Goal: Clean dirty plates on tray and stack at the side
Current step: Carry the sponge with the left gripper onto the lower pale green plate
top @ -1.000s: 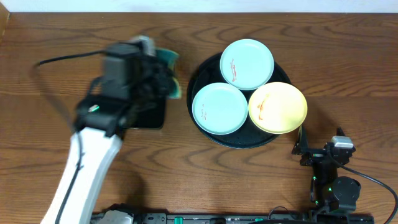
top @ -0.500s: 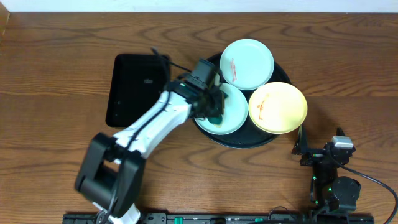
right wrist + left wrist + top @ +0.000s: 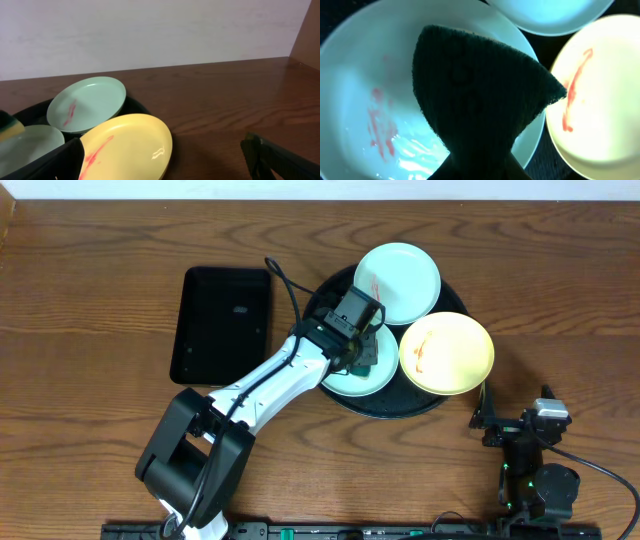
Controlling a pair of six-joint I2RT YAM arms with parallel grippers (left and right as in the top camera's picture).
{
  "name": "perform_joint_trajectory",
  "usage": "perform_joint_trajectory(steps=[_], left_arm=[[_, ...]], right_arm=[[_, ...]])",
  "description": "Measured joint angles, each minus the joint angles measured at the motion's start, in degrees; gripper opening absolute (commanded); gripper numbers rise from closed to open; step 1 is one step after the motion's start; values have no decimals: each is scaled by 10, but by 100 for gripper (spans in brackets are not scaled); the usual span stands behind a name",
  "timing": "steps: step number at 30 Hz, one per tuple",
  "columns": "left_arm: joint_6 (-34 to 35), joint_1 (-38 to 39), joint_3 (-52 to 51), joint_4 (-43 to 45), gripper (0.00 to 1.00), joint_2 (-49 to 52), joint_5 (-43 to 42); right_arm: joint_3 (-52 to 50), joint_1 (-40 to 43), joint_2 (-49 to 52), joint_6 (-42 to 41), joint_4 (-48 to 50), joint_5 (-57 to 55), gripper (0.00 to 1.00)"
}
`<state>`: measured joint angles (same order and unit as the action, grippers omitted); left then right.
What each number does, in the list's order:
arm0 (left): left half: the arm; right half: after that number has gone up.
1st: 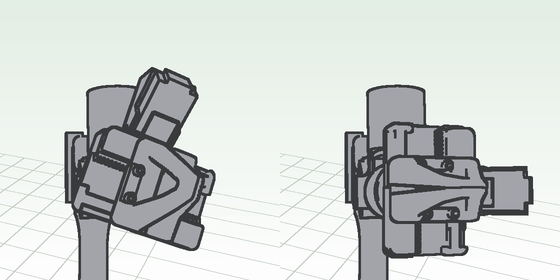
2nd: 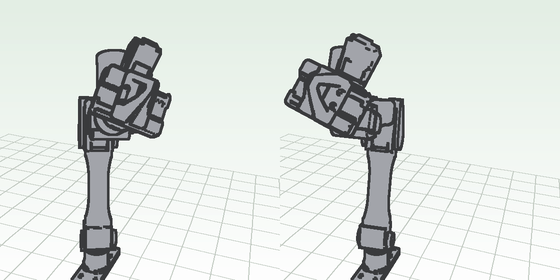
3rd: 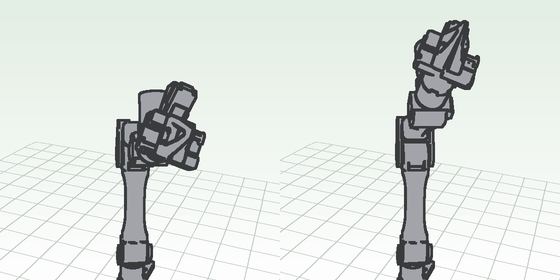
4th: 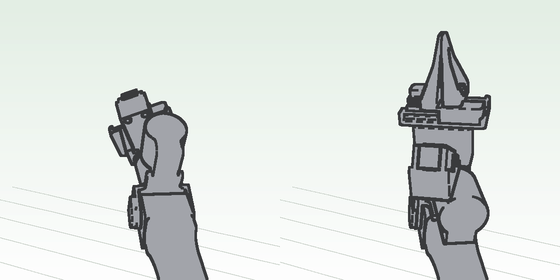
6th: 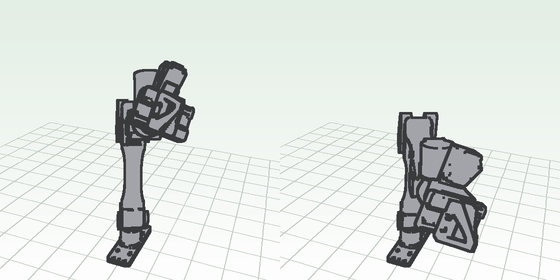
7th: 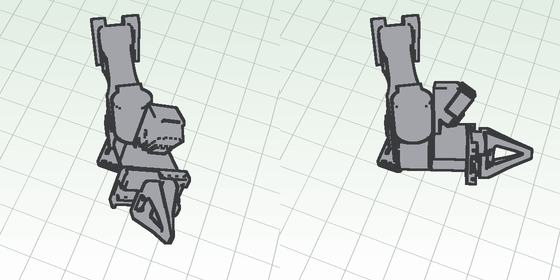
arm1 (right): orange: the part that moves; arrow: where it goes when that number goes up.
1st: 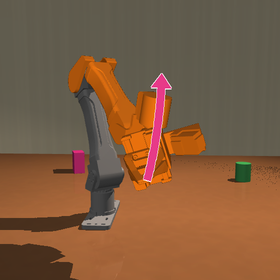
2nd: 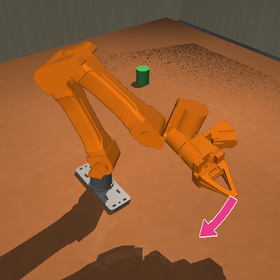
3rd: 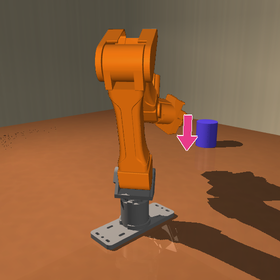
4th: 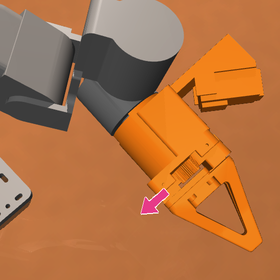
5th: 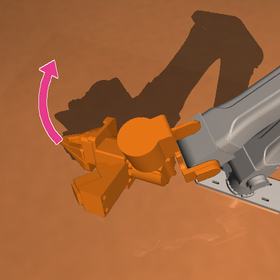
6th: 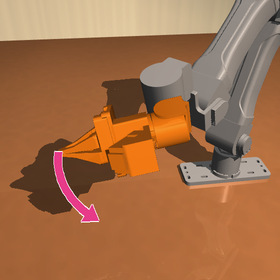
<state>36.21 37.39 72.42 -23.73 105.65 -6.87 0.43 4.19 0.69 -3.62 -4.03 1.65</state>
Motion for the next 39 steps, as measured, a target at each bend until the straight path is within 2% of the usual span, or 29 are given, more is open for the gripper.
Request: perform_joint_trajectory(steps=[2, 6, 8, 9, 15, 29, 37, 39], left_arm=[[-2, 0, 0, 0, 34, 0, 4], [-1, 0, 0, -1, 36, 0, 10], [-3, 0, 0, -6, 49, 0, 12], [-1, 0, 0, -7, 52, 0, 13], [-2, 0, 0, -15, 59, 6, 13], [-4, -2, 0, -16, 65, -4, 13], [-56, -40, 0, -66, 66, -143, 13], [-72, -61, 0, -94, 72, -187, 13]], right_arm=[[0, 0, 0, 0, 0, 0, 99], [0, 0, 0, 0, 0, 0, 99], [0, 0, 0, 0, 0, 0, 99], [0, 0, 0, 0, 0, 0, 99], [0, 0, 0, 0, 0, 0, 99], [0, 0, 0, 0, 0, 0, 99], [0, 0, 0, 0, 0, 0, 99], [0, 0, 0, 0, 0, 0, 99]])
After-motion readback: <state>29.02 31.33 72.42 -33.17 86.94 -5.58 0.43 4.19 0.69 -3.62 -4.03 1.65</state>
